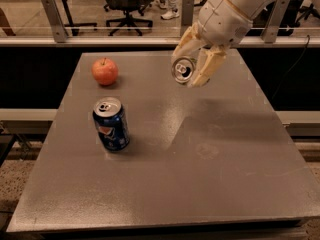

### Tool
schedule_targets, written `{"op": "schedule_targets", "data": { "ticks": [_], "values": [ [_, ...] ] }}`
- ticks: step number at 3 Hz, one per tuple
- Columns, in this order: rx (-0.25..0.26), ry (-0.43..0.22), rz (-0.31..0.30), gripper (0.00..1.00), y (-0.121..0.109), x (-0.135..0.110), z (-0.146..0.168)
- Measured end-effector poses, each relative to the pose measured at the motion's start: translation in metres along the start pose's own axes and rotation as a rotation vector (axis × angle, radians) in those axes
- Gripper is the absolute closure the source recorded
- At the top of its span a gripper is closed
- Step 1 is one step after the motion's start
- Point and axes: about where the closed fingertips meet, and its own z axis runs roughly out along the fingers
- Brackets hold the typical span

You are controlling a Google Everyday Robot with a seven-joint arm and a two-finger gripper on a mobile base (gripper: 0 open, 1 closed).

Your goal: Place 7up can upright

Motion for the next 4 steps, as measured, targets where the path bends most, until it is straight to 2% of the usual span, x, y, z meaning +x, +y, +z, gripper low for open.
{"op": "schedule_targets", "data": {
  "ticks": [1, 2, 3, 4],
  "values": [
    [0.046, -0.140, 0.169, 1.00, 0.001, -0.009, -0.006],
    [0.124, -0.312, 0.342, 1.00, 0.007, -0.013, -0.016],
    [0.199, -0.453, 0.462, 1.00, 0.018, -0.012, -0.020],
    [0.249, -0.563, 0.579, 1.00, 0.027, -0.002, -0.012]
  ]
}}
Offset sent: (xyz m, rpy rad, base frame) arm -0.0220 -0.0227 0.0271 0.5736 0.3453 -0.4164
